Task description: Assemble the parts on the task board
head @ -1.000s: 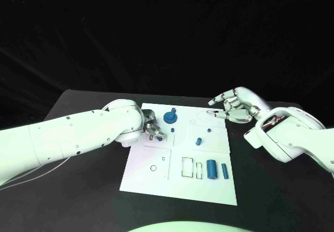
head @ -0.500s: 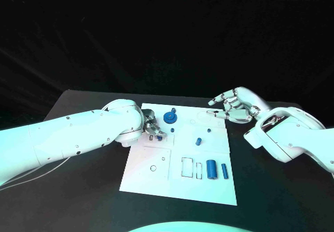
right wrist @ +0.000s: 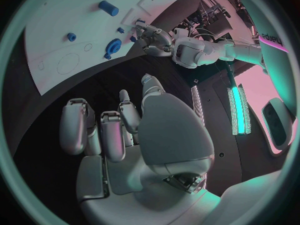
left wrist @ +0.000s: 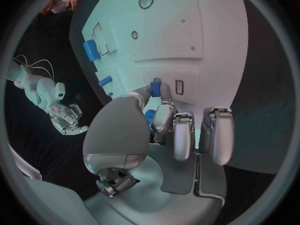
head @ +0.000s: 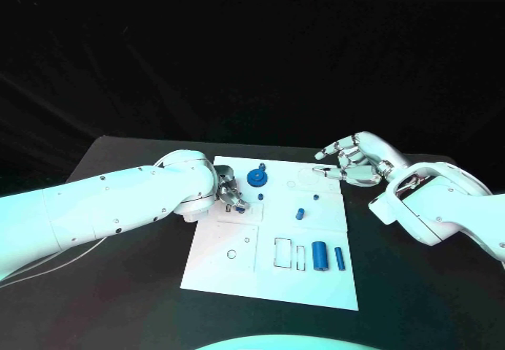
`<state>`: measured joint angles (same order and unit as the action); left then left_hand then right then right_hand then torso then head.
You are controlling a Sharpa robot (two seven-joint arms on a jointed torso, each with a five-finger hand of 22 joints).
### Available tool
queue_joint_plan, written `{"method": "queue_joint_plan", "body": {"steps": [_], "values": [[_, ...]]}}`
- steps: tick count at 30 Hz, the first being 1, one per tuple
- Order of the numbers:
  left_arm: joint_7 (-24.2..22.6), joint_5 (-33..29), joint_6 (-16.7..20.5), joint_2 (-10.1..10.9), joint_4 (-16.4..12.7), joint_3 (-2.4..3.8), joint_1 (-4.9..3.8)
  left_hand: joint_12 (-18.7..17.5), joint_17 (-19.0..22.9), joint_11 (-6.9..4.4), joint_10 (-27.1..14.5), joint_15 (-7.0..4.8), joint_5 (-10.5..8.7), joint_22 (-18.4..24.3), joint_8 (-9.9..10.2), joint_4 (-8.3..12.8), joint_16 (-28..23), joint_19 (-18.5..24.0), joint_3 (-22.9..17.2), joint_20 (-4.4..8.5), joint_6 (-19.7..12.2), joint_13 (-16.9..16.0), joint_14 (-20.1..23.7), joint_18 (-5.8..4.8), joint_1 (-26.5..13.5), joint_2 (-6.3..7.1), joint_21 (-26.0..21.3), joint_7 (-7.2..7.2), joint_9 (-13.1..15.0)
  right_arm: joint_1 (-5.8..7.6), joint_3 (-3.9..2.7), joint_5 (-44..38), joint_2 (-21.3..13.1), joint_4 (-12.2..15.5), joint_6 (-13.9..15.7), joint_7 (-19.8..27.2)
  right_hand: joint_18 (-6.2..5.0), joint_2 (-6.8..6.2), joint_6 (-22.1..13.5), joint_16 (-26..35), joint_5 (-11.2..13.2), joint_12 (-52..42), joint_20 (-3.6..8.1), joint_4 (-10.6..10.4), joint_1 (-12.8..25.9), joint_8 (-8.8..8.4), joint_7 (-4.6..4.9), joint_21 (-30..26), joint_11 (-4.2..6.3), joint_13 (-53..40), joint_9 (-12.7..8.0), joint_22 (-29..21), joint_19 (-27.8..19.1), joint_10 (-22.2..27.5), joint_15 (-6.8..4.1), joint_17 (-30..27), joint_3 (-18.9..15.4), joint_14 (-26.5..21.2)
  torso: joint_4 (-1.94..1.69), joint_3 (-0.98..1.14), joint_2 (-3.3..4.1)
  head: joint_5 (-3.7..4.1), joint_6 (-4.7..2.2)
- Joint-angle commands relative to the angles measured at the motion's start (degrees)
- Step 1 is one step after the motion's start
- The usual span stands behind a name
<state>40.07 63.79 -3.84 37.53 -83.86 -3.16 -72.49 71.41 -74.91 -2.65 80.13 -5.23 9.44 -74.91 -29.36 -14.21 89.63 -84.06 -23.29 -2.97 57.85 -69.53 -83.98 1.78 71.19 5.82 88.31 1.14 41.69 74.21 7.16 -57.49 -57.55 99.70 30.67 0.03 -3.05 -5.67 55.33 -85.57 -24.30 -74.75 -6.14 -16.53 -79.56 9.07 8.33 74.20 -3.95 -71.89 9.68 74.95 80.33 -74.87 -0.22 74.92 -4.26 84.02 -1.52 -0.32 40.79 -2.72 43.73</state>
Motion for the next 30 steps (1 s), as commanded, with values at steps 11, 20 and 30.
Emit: {"method": "queue_joint_plan", "body": {"steps": [11,20,30], "values": [[0.38,-1.79,0.24,-0.28,-0.06,-0.02,0.05,-0.90,-15.09,0.43,-0.85,0.12,0.21,-11.63,-0.04,1.42,0.37,-3.08,-6.03,0.08,-1.00,0.67,-6.02,-0.89,3.92,-2.02,0.11,0.54,0.75,-0.05,0.00,-0.82,0.03,0.05,-0.76,-0.09,-0.87,-0.04,0.13,0.31,0.36,0.06,0.54,0.09,0.71,0.32,-0.12,-0.39,0.42,0.04,-0.09,4.69,0.02,-0.08,-0.38,6.30,-0.38,3.85,0.01,0.01,0.01,0.04,-0.05],[0.14,-2.53,-1.61,-0.22,-0.18,0.12,0.02,-0.88,-15.09,0.49,-0.82,0.19,-0.22,-11.59,-0.43,2.17,0.37,-3.03,-7.43,0.04,-1.23,0.66,-6.02,-0.87,4.20,-1.51,0.08,0.59,1.40,-0.09,0.00,-0.84,0.04,-0.03,-0.83,-0.11,-0.87,-0.04,0.13,0.31,0.36,0.06,0.54,0.09,0.71,0.32,-0.12,-0.39,0.42,0.04,-0.09,4.69,0.02,-0.08,-0.38,6.30,-0.38,3.85,0.00,0.00,-0.01,0.07,0.05],[0.17,-3.25,-9.42,-0.24,0.33,0.39,-1.43,-0.96,-15.09,0.53,-0.81,0.25,-1.08,-11.52,-0.61,3.19,0.37,-2.96,-8.46,-0.01,-1.45,0.74,-6.02,-0.85,4.58,-0.62,0.03,0.63,1.91,-0.11,0.00,-0.85,0.14,-0.17,-0.85,-0.17,-0.87,0.00,0.16,0.31,0.41,-0.02,0.54,0.11,0.80,0.37,-0.14,-0.38,0.43,-0.03,-0.09,4.71,0.05,-0.15,-0.39,6.31,-0.46,3.85,0.00,0.10,-0.03,-0.06,0.05]]}}
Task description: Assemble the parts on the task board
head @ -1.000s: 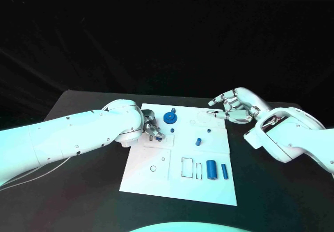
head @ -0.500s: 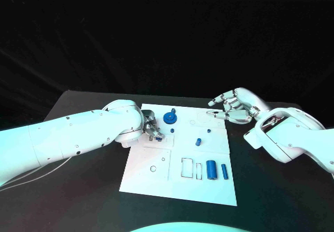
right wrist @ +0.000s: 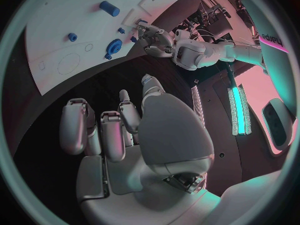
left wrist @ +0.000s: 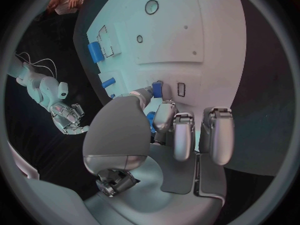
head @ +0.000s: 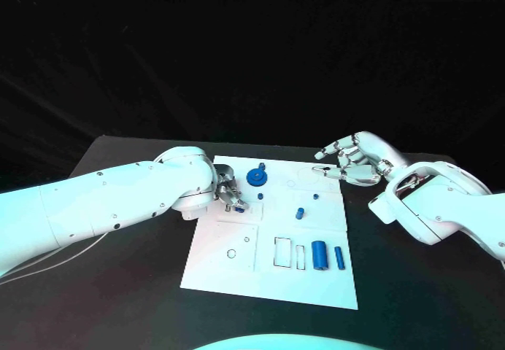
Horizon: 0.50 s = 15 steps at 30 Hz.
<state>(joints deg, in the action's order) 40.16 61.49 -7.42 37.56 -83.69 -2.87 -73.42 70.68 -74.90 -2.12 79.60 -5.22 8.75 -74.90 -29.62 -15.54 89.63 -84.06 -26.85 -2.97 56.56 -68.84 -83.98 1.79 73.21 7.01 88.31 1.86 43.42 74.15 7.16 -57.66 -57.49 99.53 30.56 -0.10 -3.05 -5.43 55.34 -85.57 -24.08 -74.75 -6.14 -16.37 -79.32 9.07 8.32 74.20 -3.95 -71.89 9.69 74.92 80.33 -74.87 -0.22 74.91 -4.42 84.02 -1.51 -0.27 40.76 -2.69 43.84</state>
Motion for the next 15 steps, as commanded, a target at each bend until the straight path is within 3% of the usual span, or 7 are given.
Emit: {"method": "queue_joint_plan", "body": {"steps": [1,6,15], "values": [[0.06,-0.78,-6.67,-0.41,0.31,0.11,-0.72,-0.23,-15.10,-0.01,-0.27,0.25,-0.41,-11.53,-0.35,4.58,0.37,-2.97,-4.94,-0.01,-0.16,0.03,-6.02,-0.86,2.60,-1.78,0.04,-0.09,0.18,-0.05,0.00,-0.68,0.10,-0.03,-0.74,-0.04,-0.86,-0.24,0.16,0.31,0.19,-0.02,0.54,-0.06,0.56,0.37,-0.14,-0.38,0.43,-0.03,-0.09,4.73,0.05,-0.15,-0.39,6.32,-0.29,3.86,0.00,0.03,0.02,-0.11,-0.06],[0.11,0.52,-9.79,-1.52,1.37,0.15,-1.49,-0.13,-15.10,-0.01,-0.19,0.26,-0.48,-11.56,-0.36,4.86,0.37,-2.99,-5.16,-0.02,-0.17,-0.08,-6.02,-0.87,2.71,-1.57,0.05,-0.08,0.27,-0.06,0.00,-0.68,0.21,-0.11,-0.76,-0.04,-0.86,-0.24,0.16,0.31,0.19,-0.02,0.54,-0.06,0.56,0.37,-0.14,-0.38,0.43,-0.03,-0.09,4.73,0.05,-0.15,-0.39,6.32,-0.29,3.86,0.02,-0.02,0.05,-0.12,0.02],[0.33,2.45,-10.74,-3.55,3.49,0.22,-2.00,0.07,-15.10,-0.02,-0.04,0.26,-0.52,-11.66,-0.41,5.14,0.37,-3.07,-5.40,-0.03,-0.14,-0.28,-6.02,-0.89,2.82,-1.40,0.09,-0.09,0.39,-0.08,0.00,-0.69,0.28,-0.14,-0.74,-0.03,-0.87,-0.21,0.17,0.33,0.20,-0.01,0.55,-0.06,0.61,0.40,-0.15,-0.42,0.44,-0.01,-0.09,4.71,0.03,-0.14,-0.40,6.29,-0.33,3.85,-0.03,0.01,0.06,-0.09,0.04]]}}
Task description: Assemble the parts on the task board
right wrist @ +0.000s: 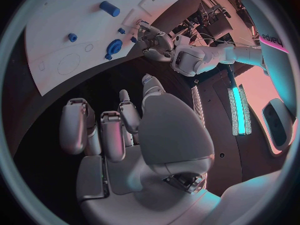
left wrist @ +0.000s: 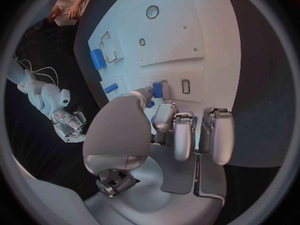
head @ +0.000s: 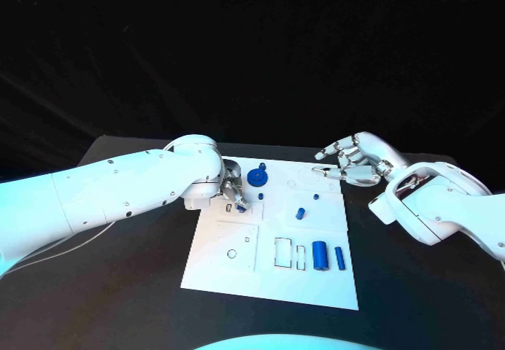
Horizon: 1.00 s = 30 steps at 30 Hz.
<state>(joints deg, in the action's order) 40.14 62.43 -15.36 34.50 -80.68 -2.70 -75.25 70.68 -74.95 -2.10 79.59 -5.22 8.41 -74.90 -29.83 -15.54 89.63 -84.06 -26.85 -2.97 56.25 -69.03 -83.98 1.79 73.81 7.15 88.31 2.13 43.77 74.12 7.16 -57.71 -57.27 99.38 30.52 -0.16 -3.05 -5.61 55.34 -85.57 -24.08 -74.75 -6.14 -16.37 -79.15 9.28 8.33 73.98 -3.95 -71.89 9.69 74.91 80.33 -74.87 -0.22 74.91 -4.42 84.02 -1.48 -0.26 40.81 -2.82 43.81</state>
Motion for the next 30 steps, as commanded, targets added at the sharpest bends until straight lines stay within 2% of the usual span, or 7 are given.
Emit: {"method": "queue_joint_plan", "body": {"steps": [1,11,15,26,30], "values": [[0.40,1.69,-2.83,-0.80,0.82,0.06,-0.20,0.08,-15.05,-0.04,-0.02,0.26,-0.19,-11.67,-0.20,5.16,0.37,-3.08,-5.41,-0.03,0.18,-0.10,-6.02,-0.90,2.22,-1.53,0.10,-0.36,0.05,-0.05,0.00,-0.64,0.07,0.02,-0.70,0.03,-0.87,-0.03,0.17,0.33,0.20,-0.01,0.55,-0.06,0.44,0.19,-0.15,-0.21,0.44,-0.01,-0.09,4.72,0.03,-0.14,-0.39,6.29,-0.33,3.85,-0.07,0.00,0.01,0.04,0.10],[1.09,3.08,-1.60,-2.52,2.40,-0.01,-0.24,0.20,-15.05,-0.04,0.07,0.25,-0.22,-11.82,-0.23,5.25,0.37,-3.20,-5.50,-0.03,0.20,-0.22,-6.02,-0.93,2.24,-1.48,0.17,-0.36,0.11,-0.08,0.00,-0.68,0.15,0.03,-0.71,0.05,-0.87,-0.03,0.17,0.33,0.20,-0.01,0.55,-0.06,0.44,0.19,-0.15,-0.21,0.44,-0.01,-0.09,4.72,0.03,-0.14,-0.39,6.29,-0.33,3.85,-0.07,-0.12,0.03,-0.02,0.21],[1.31,2.99,-2.13,-2.74,2.71,-0.03,-0.24,0.30,-15.05,-0.04,0.14,0.24,-0.26,-11.87,-0.25,5.31,0.37,-3.24,-5.55,-0.03,0.22,-0.32,-6.02,-0.95,2.24,-1.45,0.19,-0.36,0.15,-0.11,0.00,-0.72,0.15,0.04,-0.75,0.02,-0.88,0.02,0.19,0.34,0.18,-0.01,0.55,-0.07,0.49,0.22,-0.16,-0.23,0.44,0.00,-0.09,4.72,0.03,-0.14,-0.40,6.29,-0.35,3.85,-0.03,-0.05,-0.02,-0.08,0.30],[2.13,2.41,-3.52,-3.01,3.16,-0.31,-0.22,0.28,-15.05,-0.01,0.20,0.25,-1.10,-11.81,-0.26,5.55,0.37,-3.19,-5.88,-0.04,0.22,-0.28,-6.02,-0.93,2.05,-1.35,0.15,-0.33,0.41,-0.15,0.00,-1.02,0.12,0.10,-0.77,0.01,-0.88,0.03,0.19,0.34,0.18,-0.01,0.55,-0.07,0.50,0.22,-0.16,-0.23,0.45,0.00,-0.09,4.72,0.03,-0.14,-0.40,6.29,-0.36,3.85,-0.07,-0.08,-0.02,-0.01,0.48],[2.39,2.27,-4.20,-2.98,3.21,-0.41,-0.21,0.32,-15.05,0.00,0.28,0.26,-2.96,-11.76,-0.13,5.88,0.37,-3.14,-6.32,-0.05,0.23,-0.32,-6.02,-0.92,1.73,-1.30,0.12,-0.34,0.70,-0.16,0.00,-1.11,0.10,0.16,-0.78,0.00,-0.88,0.03,0.19,0.34,0.18,-0.01,0.55,-0.07,0.50,0.22,-0.16,-0.23,0.45,0.00,-0.09,4.72,0.03,-0.14,-0.40,6.29,-0.36,3.85,-0.05,-0.04,-0.04,-0.06,0.52]]}}
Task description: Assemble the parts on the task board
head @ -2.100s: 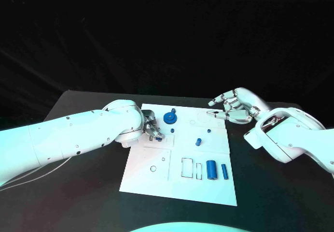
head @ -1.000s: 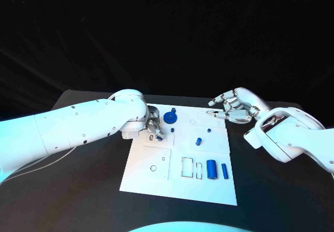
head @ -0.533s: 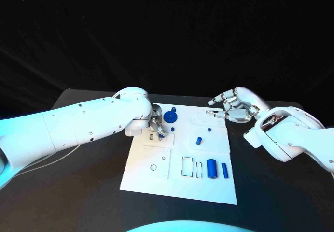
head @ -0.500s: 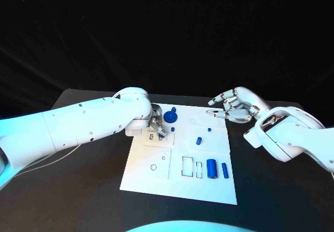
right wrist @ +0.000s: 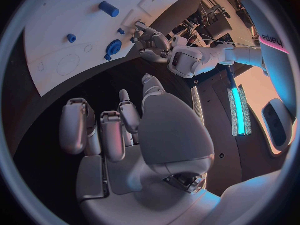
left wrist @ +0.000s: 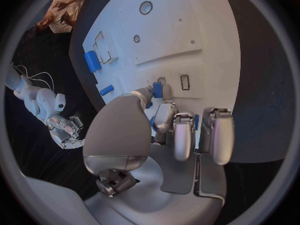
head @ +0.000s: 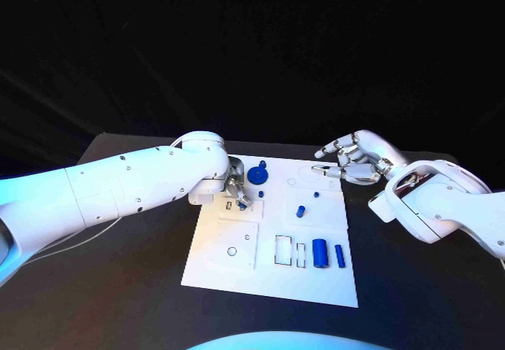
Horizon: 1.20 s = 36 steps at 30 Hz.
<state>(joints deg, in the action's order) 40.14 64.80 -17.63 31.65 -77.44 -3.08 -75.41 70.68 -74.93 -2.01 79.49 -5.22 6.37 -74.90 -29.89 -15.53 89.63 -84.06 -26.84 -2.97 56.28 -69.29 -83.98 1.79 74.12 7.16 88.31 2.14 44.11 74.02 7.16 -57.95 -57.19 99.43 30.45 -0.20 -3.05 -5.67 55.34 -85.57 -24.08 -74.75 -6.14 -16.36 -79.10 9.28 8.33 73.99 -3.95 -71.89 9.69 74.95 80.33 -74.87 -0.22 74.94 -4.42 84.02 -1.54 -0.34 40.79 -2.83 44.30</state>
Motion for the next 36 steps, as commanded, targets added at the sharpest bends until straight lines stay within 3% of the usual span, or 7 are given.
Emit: {"method": "queue_joint_plan", "body": {"steps": [1,5,36], "values": [[2.43,-0.14,-2.02,-0.12,-0.03,-0.03,-0.06,0.29,-15.07,-0.10,0.37,0.25,-1.66,-11.77,-0.01,5.99,0.37,-3.15,-6.50,-0.05,0.22,-0.04,-6.02,-0.91,1.36,-1.34,0.12,-0.36,0.43,-0.06,0.00,-0.89,0.01,0.11,-0.72,0.04,-0.88,0.10,0.19,0.34,0.18,-0.01,0.55,-0.07,0.45,0.22,-0.16,-0.24,0.45,0.00,-0.09,4.68,0.03,-0.14,-0.40,6.26,-0.36,3.85,0.01,0.04,-0.01,-0.04,0.03],[2.52,-0.22,-1.99,-0.12,-0.02,-0.06,-0.05,0.25,-15.07,-0.11,0.37,0.25,-3.11,-11.78,0.15,6.22,0.37,-3.15,-6.94,-0.06,0.25,-0.01,-6.02,-0.91,1.21,-1.42,0.12,-0.36,0.58,-0.07,0.00,-0.93,0.00,0.13,-0.71,0.03,-0.88,0.10,0.19,0.34,0.18,-0.01,0.55,-0.07,0.45,0.22,-0.16,-0.24,0.45,0.00,-0.09,4.68,0.03,-0.14,-0.40,6.26,-0.36,3.85,-0.01,0.03,0.01,-0.05,0.00],[2.78,0.23,-2.63,0.27,0.02,-0.09,-0.04,0.30,-15.07,-0.12,0.41,0.24,-3.33,-11.79,0.19,6.33,0.37,-3.16,-7.09,-0.06,0.29,-0.07,-6.02,-0.91,1.19,-1.43,0.12,-0.38,0.64,-0.09,0.00,-1.11,-0.04,0.18,-0.75,0.01,-0.88,0.10,0.19,0.34,0.18,-0.01,0.55,-0.07,0.45,0.22,-0.16,-0.24,0.45,0.00,-0.09,4.68,0.03,-0.14,-0.40,6.26,-0.36,3.85,-0.04,0.00,0.00,-0.01,0.14]]}}
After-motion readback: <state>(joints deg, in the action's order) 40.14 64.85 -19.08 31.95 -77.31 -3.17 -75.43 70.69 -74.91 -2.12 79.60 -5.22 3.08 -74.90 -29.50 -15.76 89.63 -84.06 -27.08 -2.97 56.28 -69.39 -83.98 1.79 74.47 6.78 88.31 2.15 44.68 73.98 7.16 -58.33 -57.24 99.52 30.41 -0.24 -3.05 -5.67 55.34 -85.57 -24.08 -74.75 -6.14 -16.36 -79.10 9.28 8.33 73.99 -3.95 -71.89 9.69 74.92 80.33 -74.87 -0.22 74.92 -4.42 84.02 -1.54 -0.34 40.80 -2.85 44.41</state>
